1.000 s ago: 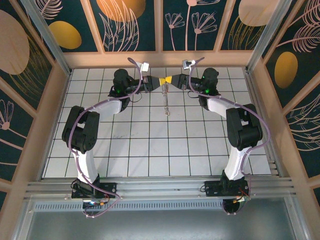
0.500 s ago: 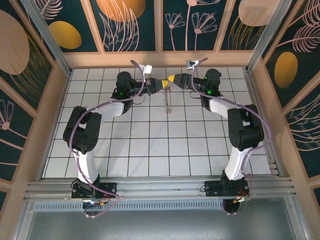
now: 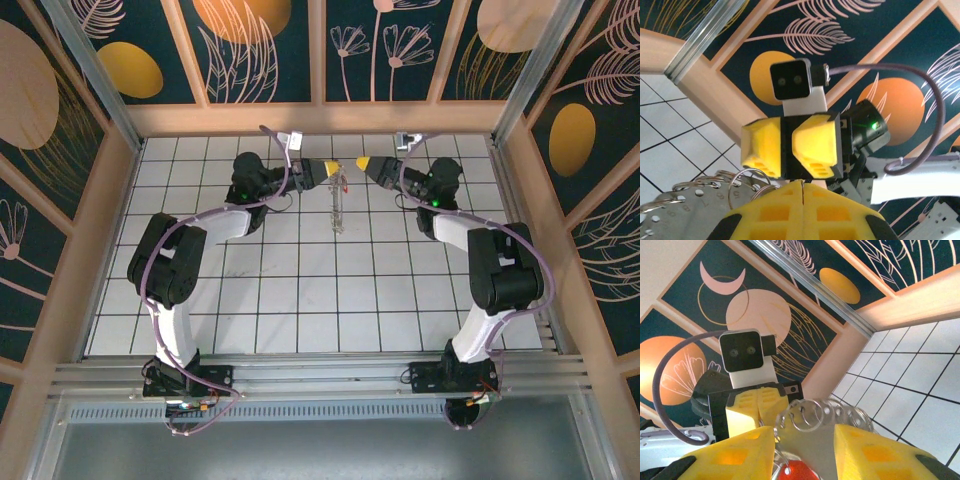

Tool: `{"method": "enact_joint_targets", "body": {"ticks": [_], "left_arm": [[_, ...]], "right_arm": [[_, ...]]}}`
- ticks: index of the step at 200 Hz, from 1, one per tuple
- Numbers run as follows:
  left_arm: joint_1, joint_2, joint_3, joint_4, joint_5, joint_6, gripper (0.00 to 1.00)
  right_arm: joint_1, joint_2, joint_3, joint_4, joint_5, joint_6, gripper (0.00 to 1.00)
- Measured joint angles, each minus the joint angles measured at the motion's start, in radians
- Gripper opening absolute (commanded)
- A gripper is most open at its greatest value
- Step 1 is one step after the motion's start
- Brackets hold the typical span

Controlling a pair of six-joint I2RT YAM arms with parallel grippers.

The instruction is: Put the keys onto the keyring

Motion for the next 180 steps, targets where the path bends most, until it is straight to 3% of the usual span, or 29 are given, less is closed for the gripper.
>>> {"method": "enact_joint_targets", "body": {"ticks": [79, 143, 180], "left_arm": [[0.0, 0.0, -0.062, 0.249, -0.086, -0.187, 0.0], [0.0, -0.003, -0.068, 0.298, -0.093, -0.22, 0.0], [0.0, -0.006, -0.068, 0.304, -0.093, -0.224, 0.0]], "right_arm": [[0.034, 0.0, -0.025, 0.144, 0.035, 0.055, 0.39], [0.09, 0.0, -0.024, 0.168, 0.039, 0.056, 0.4], [0.108, 0.012, 0.001, 0.171, 0.038, 0.055, 0.35]]}}
